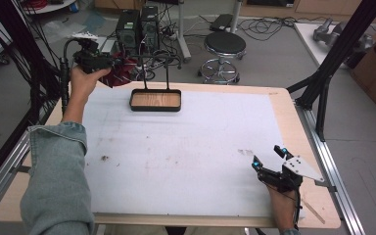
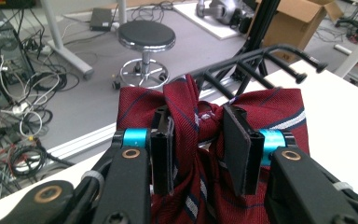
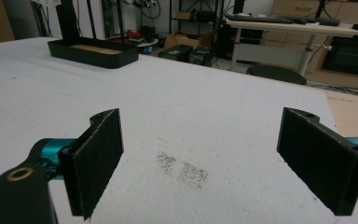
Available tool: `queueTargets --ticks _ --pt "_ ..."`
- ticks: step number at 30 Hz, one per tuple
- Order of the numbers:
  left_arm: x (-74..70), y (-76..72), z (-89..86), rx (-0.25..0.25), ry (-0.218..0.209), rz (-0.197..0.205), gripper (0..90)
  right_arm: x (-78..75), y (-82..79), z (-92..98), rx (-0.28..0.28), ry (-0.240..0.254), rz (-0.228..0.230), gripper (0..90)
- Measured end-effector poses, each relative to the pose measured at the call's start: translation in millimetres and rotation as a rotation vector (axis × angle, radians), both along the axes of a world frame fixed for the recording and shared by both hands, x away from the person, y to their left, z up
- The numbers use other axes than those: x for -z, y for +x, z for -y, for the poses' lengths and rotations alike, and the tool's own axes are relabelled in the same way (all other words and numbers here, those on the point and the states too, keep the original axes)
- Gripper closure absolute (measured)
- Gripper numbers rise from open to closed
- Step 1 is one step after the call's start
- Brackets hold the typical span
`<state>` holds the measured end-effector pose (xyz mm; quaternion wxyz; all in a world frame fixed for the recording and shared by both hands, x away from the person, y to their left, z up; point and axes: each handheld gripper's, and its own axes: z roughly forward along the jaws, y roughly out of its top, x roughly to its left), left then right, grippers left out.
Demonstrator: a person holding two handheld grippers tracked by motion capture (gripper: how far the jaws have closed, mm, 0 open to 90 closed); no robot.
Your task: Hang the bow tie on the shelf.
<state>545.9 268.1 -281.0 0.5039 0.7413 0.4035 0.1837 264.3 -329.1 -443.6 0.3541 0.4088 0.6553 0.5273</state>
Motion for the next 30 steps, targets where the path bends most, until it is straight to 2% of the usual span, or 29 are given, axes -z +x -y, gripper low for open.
queueTargets --ticks 5,7,9,12,16,18,20,25,27,29,30 --pt "8.2 -0.1 -0.6 0.003 -0.005 -0.006 65.4 0.0 -0.2 -0.2 0.0 0.002 -0.004 13.4" --pt "10.6 -2.3 -1.9 0.009 0.008 -0.008 65.3 0.0 -0.2 -0.1 -0.001 0.002 -0.004 13.4" --pt "13.5 -4.1 -4.7 0.007 -0.004 -0.004 65.3 0.0 -0.1 0.1 -0.002 -0.001 -0.001 13.4" --pt "18.6 -4.0 -6.8 -0.003 0.012 -0.015 65.2 0.1 -0.1 -0.5 -0.003 0.002 -0.004 13.4" --pt "26.6 -1.7 -1.9 -0.007 0.061 -0.03 64.9 0.1 -0.3 -0.5 -0.001 0.004 -0.007 13.4" --pt "28.6 -1.0 0.1 -0.008 0.071 -0.033 64.9 0.2 0.0 -0.5 -0.001 0.001 -0.005 13.4" --pt "29.7 -0.9 1.6 0.001 0.056 -0.027 64.9 0.2 -0.1 -0.4 -0.001 0.001 -0.005 13.4" --pt "18.8 -7.7 3.5 0.063 0.047 0.009 65.0 0.3 0.3 -0.1 -0.003 0.0 -0.006 13.4" --pt "9.8 -12.2 0.1 0.09 0.023 0.036 65.0 0.3 0.4 -0.4 -0.003 -0.002 -0.003 13.4" --pt "7.9 -12.8 -0.9 0.098 0.011 0.044 65.0 0.3 0.5 -0.4 -0.004 -0.007 -0.001 13.4" --pt "4.9 -13.4 -2.1 0.104 -0.009 0.058 65.0 0.3 0.5 -0.4 -0.004 -0.007 -0.001 13.4"
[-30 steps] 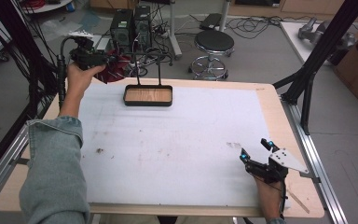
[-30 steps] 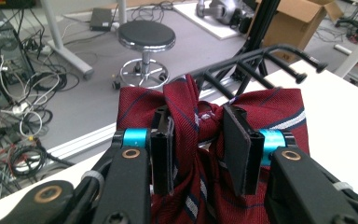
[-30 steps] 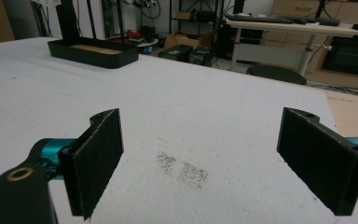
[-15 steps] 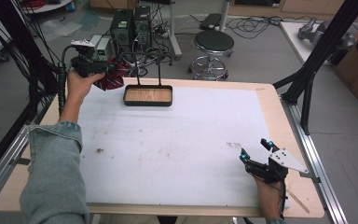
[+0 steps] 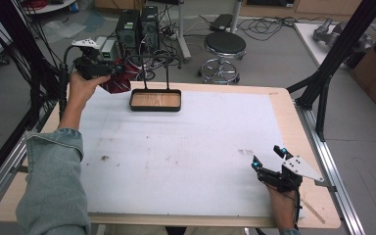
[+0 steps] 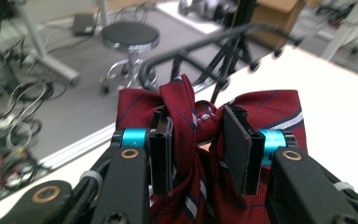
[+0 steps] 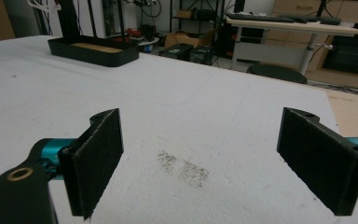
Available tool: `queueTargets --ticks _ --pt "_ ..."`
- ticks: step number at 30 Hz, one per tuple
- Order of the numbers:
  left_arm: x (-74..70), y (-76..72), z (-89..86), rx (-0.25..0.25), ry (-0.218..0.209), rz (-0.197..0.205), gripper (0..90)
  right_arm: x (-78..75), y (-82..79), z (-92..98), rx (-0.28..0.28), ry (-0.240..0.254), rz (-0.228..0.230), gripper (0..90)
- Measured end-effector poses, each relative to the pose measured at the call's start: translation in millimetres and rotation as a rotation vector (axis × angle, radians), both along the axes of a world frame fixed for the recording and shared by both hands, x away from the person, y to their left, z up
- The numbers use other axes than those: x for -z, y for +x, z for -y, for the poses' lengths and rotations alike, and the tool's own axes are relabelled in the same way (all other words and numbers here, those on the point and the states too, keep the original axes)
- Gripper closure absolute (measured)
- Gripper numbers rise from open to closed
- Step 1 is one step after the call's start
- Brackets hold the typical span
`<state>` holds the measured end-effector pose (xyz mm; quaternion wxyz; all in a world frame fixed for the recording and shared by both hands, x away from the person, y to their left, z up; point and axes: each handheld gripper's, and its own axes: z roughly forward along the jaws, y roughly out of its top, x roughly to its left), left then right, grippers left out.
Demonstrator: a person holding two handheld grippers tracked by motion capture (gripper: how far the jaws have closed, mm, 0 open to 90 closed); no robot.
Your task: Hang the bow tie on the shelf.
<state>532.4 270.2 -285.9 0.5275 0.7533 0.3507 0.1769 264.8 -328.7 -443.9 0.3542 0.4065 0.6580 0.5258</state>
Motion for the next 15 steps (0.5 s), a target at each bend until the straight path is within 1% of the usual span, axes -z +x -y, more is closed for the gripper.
queueTargets --ticks 2,4,8,10,13,14,15 --pt "-4.2 0.9 -0.7 -0.004 -0.025 0.013 65.0 0.0 0.1 0.1 0.002 0.0 0.0 13.4" --pt "-8.3 4.6 1.1 -0.013 -0.039 0.027 65.0 0.0 -0.2 -0.1 0.004 0.002 -0.003 13.4" --pt "-11.0 9.8 5.7 -0.016 -0.05 0.033 64.9 0.1 -0.1 0.0 0.004 0.002 -0.004 13.4" --pt "-11.4 12.6 8.3 -0.005 -0.063 0.033 64.9 0.1 -0.1 0.1 0.003 0.003 -0.004 13.4" --pt "-11.1 16.8 13.7 0.006 -0.053 0.024 64.9 0.1 0.0 0.1 0.002 0.004 -0.005 13.4" --pt "-10.7 19.2 15.7 -0.017 -0.027 0.023 64.9 0.1 0.0 0.1 0.001 0.003 -0.004 13.4" --pt "-10.7 19.2 15.7 -0.017 -0.027 0.023 64.9 0.1 0.0 0.1 0.001 0.003 -0.004 13.4"
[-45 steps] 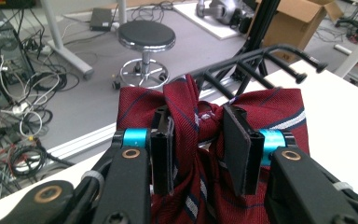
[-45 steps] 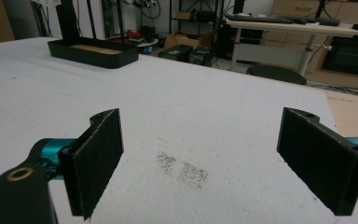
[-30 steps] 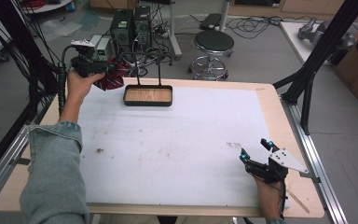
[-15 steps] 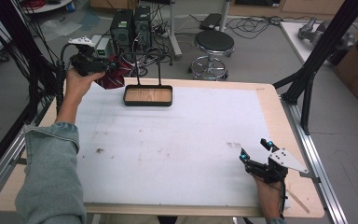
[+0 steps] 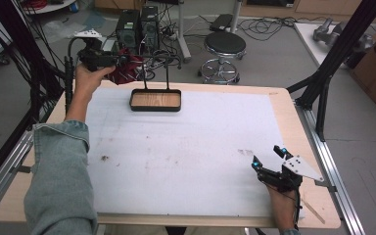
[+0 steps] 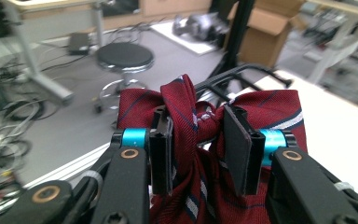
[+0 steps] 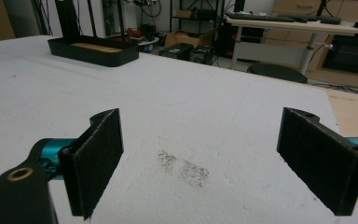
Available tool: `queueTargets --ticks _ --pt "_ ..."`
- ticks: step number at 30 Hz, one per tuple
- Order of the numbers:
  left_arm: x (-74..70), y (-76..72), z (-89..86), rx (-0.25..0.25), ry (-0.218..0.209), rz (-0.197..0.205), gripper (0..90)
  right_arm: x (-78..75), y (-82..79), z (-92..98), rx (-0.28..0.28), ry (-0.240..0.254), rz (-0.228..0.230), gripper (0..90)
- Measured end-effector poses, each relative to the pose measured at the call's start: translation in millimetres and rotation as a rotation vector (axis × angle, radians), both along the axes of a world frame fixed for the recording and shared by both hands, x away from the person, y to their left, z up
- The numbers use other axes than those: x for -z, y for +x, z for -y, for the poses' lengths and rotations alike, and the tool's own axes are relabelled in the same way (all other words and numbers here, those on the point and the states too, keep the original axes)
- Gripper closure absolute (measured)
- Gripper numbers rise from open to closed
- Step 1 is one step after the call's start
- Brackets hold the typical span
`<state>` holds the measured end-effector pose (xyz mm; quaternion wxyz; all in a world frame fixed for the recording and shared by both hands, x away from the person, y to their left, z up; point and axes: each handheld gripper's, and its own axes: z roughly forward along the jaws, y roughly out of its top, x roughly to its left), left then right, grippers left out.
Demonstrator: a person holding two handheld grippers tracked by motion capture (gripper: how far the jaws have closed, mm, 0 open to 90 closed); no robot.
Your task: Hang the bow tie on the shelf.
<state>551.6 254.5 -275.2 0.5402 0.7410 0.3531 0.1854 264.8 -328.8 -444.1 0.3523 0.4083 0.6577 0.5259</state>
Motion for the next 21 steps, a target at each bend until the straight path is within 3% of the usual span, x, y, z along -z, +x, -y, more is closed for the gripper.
queueTargets --ticks 5,9,16,21 --pt "-0.1 4.4 -10.2 -0.055 -0.019 -0.005 64.9 0.0 0.0 0.1 -0.001 0.001 -0.002 13.4" --pt "5.6 6.4 -25.7 -0.103 -0.02 -0.044 64.9 0.1 0.1 -0.1 -0.005 0.001 -0.002 13.4" --pt "19.7 5.2 -31.8 -0.106 -0.008 -0.065 64.6 0.1 0.3 -0.1 -0.005 -0.002 0.0 13.4" --pt "29.5 1.3 -35.8 -0.096 -0.035 -0.059 64.5 0.1 0.3 -0.2 -0.006 -0.001 0.0 13.4"
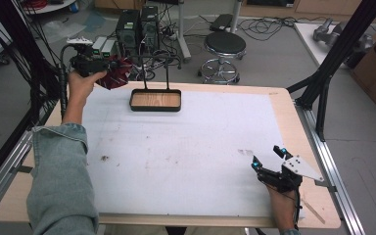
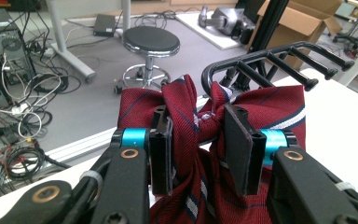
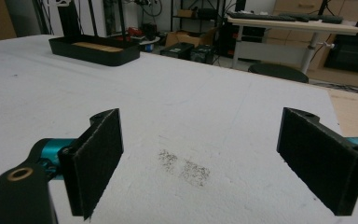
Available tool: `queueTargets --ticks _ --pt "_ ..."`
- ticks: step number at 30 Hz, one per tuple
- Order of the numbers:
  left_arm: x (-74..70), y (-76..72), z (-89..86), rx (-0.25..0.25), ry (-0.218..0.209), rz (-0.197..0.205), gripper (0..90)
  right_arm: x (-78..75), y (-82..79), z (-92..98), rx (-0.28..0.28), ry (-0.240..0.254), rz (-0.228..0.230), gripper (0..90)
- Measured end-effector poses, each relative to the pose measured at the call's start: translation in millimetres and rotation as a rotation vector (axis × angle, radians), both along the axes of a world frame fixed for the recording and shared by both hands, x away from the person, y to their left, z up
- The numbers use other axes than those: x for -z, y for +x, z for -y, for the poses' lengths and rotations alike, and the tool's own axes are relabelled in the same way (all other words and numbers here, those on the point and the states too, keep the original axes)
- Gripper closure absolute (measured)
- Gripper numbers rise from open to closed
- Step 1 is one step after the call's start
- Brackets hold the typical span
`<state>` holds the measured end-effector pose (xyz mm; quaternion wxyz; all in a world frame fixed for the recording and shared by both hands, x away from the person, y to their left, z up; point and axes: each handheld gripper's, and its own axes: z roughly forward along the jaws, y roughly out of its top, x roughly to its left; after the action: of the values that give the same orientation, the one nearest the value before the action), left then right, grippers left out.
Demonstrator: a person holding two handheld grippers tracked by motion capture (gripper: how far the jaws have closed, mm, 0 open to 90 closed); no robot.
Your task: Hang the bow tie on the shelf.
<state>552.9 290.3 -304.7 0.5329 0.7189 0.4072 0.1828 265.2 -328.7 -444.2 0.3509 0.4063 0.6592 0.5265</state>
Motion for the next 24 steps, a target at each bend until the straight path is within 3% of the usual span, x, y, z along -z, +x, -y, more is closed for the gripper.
queueTargets --ticks 9,24 --pt "12.7 -2.5 -1.8 0.014 -0.011 -0.007 62.5 0.1 -0.1 -0.2 0.001 0.001 -0.004 13.4" --pt "12.4 -2.6 -1.3 0.002 -0.005 -0.008 53.9 0.1 0.0 0.1 0.004 0.002 -0.004 13.4"
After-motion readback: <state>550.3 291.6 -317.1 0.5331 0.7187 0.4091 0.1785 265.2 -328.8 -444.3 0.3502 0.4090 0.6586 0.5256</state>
